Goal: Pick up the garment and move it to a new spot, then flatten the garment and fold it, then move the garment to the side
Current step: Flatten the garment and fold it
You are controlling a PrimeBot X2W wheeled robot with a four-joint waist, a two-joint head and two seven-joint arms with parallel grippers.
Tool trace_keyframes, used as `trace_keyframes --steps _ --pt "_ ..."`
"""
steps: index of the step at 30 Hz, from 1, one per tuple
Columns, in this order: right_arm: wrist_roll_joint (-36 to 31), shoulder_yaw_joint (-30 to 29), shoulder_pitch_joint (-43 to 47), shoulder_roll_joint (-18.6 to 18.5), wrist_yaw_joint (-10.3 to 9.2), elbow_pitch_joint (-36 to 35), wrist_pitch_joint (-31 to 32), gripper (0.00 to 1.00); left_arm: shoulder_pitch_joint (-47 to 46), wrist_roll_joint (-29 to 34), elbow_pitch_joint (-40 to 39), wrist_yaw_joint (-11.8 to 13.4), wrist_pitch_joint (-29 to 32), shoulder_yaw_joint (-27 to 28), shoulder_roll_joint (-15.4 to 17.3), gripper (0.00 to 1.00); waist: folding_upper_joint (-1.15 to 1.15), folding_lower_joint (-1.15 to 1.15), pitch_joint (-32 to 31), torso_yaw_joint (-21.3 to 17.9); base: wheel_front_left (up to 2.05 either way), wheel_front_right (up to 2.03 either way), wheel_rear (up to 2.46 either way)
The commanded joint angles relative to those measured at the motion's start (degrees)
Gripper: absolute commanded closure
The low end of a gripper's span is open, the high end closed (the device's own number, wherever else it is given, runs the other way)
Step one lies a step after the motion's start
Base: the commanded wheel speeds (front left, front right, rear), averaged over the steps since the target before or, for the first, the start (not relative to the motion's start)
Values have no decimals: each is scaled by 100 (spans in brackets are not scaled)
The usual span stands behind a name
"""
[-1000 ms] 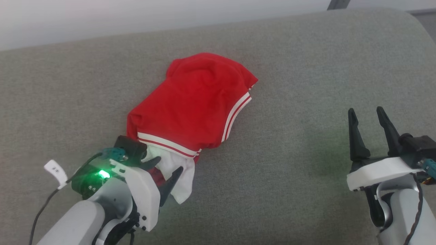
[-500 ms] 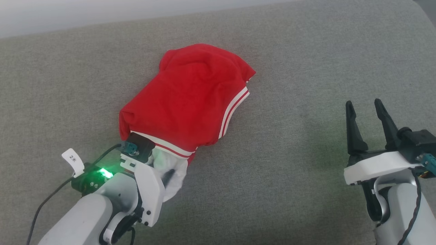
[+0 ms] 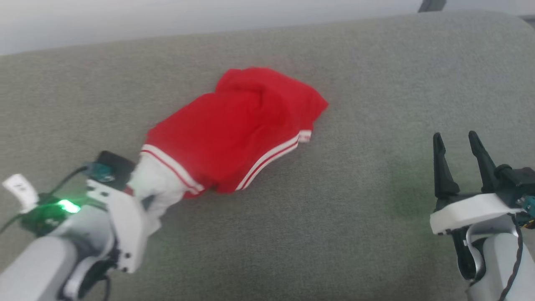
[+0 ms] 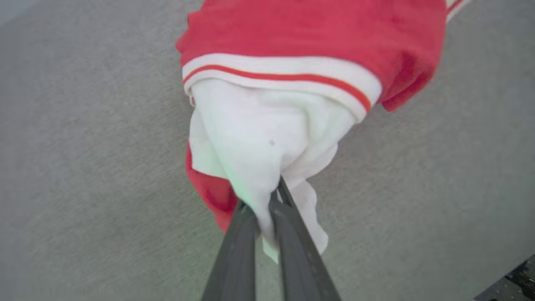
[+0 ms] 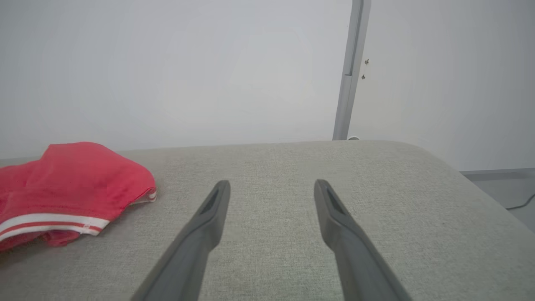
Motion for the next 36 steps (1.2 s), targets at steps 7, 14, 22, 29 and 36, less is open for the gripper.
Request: trace_keyframes --steps 7,14,22,29,36 --pt "-16 42 196 -42 0 47 -33 0 645 -249 -154 256 78 623 821 100 0 0 -282 306 0 0 0" --pt "9 144 207 -35 0 100 -33 0 1127 -643 421 147 -132 943 987 100 0 0 -399 409 0 0 0" --pt "53 268 122 -53 0 162 -33 0 985 -858 1363 -150 -328 771 568 100 0 0 -366 390 0 0 0" --pt "86 404 -21 -95 0 230 -32 0 559 -920 2220 -336 -428 596 107 67 0 0 -267 343 0 0 0" --pt "111 473 -91 -166 0 327 26 0 314 -964 2260 -244 -739 810 32 0 0 0 -318 462 0 0 0"
